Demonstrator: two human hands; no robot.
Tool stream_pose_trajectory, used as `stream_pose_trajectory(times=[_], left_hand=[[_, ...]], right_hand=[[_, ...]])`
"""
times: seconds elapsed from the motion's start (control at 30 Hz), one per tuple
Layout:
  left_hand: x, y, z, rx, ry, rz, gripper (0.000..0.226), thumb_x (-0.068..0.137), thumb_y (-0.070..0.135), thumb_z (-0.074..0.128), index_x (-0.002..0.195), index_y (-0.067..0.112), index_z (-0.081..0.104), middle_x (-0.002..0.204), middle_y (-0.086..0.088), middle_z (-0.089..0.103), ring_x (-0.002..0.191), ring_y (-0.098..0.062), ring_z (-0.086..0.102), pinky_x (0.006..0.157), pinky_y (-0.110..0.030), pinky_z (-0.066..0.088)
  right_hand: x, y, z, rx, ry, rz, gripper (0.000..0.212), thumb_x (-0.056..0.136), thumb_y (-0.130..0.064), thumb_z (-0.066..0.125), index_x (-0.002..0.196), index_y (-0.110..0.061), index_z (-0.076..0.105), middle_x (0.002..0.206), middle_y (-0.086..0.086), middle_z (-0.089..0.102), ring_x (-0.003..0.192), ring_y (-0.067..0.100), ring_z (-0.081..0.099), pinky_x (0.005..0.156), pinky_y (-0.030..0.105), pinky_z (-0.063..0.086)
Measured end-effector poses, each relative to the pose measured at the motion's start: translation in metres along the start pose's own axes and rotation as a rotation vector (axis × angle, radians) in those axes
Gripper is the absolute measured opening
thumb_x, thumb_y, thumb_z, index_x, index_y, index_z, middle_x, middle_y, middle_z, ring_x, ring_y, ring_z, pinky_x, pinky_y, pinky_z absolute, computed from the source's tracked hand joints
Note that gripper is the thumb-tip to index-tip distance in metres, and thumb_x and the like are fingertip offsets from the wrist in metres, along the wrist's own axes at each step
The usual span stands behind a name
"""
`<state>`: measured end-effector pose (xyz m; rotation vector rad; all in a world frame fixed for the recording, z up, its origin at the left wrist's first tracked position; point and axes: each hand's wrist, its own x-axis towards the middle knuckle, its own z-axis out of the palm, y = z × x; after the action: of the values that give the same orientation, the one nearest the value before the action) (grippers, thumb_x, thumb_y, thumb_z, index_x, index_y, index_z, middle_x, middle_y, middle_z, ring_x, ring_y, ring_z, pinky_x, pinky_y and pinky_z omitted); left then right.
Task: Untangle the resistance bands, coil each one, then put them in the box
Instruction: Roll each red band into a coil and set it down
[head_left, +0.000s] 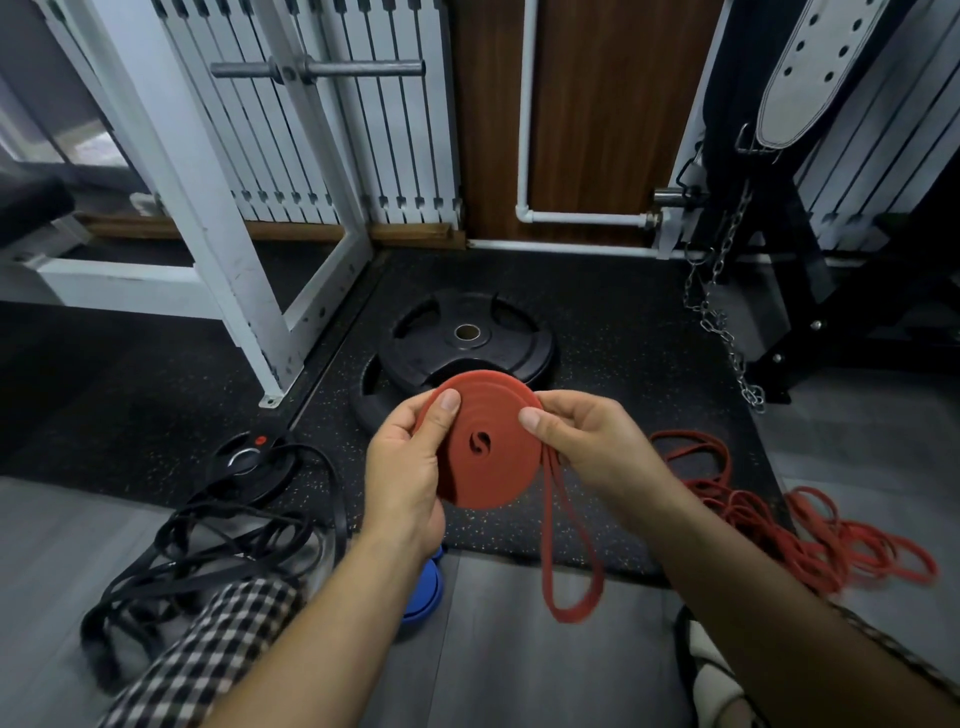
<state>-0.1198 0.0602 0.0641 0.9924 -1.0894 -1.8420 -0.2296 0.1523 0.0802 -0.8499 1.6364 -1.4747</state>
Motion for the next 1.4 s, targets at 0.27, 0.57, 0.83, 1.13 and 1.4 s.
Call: stream_pose_trajectory(times=[0.27, 0.57, 0.83, 1.13, 1.4], left_hand=[[0.011, 0.019, -0.016, 0.446, -0.431, 0.079, 0.027, 0.058, 0.026, 0.081, 0.082, 0.022, 0.068, 0.079, 0.004, 0.066, 0.073, -0.005, 0.060, 0.062, -0.015, 0.047], [0.008, 0.007, -0.008, 0.548, -0.418, 0.143, 0.013, 0.070, 0.012, 0.075, 0.081, 0.015, 0.070, 0.079, -0.003, 0.068, 0.073, -0.011, 0.062, 0.067, -0.022, 0.050], [0.009, 0.007, -0.007, 0.395, -0.271, 0.109, 0.005, 0.073, 0.013, 0.072, 0.076, 0.015, 0.068, 0.074, -0.002, 0.068, 0.068, -0.011, 0.061, 0.061, -0.025, 0.049], [0.008, 0.007, -0.006, 0.303, -0.196, 0.188, 0.008, 0.075, 0.011, 0.070, 0.076, 0.017, 0.066, 0.067, 0.007, 0.067, 0.065, -0.006, 0.061, 0.060, -0.020, 0.049], [0.010, 0.010, -0.006, -0.001, 0.049, 0.076, 0.005, 0.081, 0.018, 0.065, 0.077, 0.019, 0.063, 0.071, 0.000, 0.066, 0.065, -0.014, 0.061, 0.065, -0.031, 0.052]], right_hand=[[-0.003, -0.009, -0.018, -0.384, -0.164, -0.045, 0.012, 0.088, -0.010, 0.060, 0.094, -0.017, 0.067, 0.083, 0.001, 0.070, 0.075, 0.005, 0.066, 0.073, 0.022, 0.054], [-0.002, -0.005, -0.010, -0.355, -0.091, -0.044, 0.005, 0.083, -0.011, 0.066, 0.084, -0.015, 0.066, 0.077, -0.005, 0.069, 0.069, 0.001, 0.067, 0.068, 0.018, 0.056], [0.001, -0.011, -0.022, -0.231, -0.094, 0.095, 0.005, 0.079, -0.012, 0.070, 0.081, -0.016, 0.070, 0.077, 0.006, 0.073, 0.070, 0.015, 0.069, 0.070, 0.025, 0.058], [0.001, -0.003, -0.022, -0.228, -0.058, 0.114, 0.005, 0.083, -0.021, 0.067, 0.086, -0.021, 0.070, 0.057, -0.009, 0.065, 0.053, -0.003, 0.057, 0.057, 0.011, 0.048], [0.000, 0.008, -0.003, -0.089, -0.075, 0.096, 0.010, 0.087, -0.021, 0.061, 0.084, -0.022, 0.070, 0.072, -0.008, 0.072, 0.068, 0.003, 0.064, 0.073, 0.019, 0.052]])
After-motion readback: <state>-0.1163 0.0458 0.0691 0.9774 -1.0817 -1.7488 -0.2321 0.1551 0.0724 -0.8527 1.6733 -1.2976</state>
